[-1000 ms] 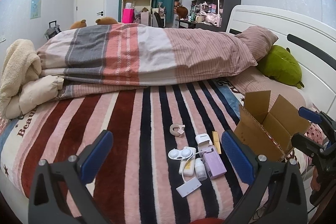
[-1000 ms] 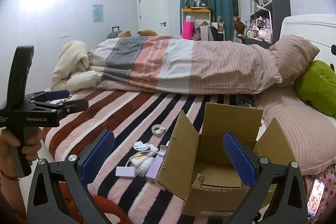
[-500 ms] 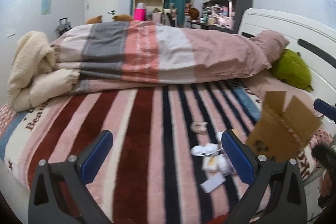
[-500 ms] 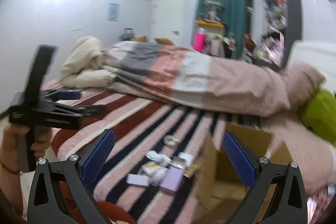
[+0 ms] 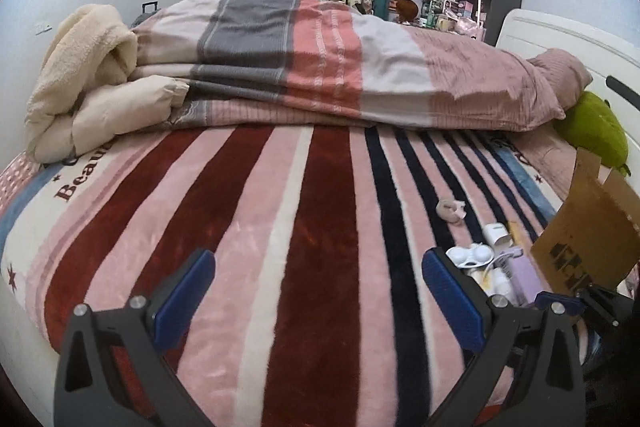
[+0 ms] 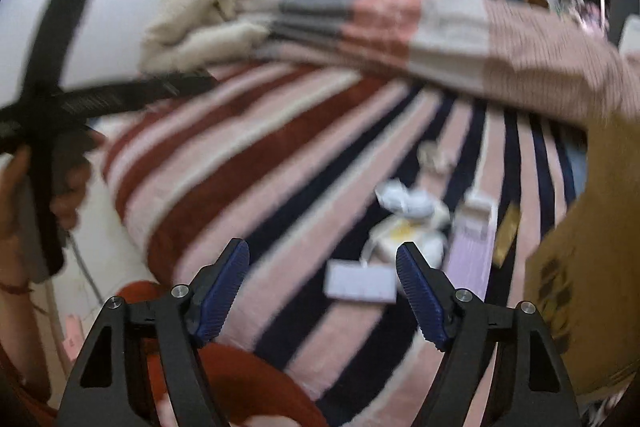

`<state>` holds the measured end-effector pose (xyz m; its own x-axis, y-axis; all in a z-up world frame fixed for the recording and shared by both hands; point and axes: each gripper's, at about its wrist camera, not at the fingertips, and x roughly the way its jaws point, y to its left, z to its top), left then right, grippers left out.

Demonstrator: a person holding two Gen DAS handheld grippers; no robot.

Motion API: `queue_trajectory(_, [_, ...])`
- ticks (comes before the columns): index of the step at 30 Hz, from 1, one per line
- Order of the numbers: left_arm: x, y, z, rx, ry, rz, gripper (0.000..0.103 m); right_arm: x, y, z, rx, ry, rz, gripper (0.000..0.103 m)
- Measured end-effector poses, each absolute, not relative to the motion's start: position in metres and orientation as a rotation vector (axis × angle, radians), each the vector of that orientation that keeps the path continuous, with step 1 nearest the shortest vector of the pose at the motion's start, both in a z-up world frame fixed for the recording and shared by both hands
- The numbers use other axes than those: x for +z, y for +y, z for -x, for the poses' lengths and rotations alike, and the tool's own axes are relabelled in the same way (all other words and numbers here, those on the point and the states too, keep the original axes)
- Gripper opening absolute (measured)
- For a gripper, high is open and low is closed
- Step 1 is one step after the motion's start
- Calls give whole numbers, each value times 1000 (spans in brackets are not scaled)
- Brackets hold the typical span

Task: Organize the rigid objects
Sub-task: 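Reach the right gripper down and grasp the white USB hub, then carry the hub over the cardboard box and open the right gripper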

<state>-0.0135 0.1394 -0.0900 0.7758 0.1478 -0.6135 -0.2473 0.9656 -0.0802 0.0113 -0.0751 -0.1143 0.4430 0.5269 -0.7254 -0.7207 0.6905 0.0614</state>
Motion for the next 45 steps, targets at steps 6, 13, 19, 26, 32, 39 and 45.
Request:
queue_trajectory(6, [-103,131,7,195,665,99,103,-155,-82,-32,726,910,261,74])
queue_trajectory(13, [-105,127,5,149,670,87,103,-171,-72,-46,713,949,291,66])
queue_trajectory(19, [-106,122,1,23,725,85,103,-168,-65,-45,719,915,324,51])
queue_trajectory(26, [-74,94,-8,-330,741,141,102,-119,-59,-25,850,759,306,51])
queue_trajectory(32, [-34,63,-23,-490,741,188,55,-52,-58,-13,918,572,313,51])
queue_trajectory(39, [4,-3,-45,-628,727,153,25,-11,-105,-17,875,474,269,51])
queue_trajectory(45, [21,-89,-79,-736,761,81,25,3,-179,-34,767,472,192,51])
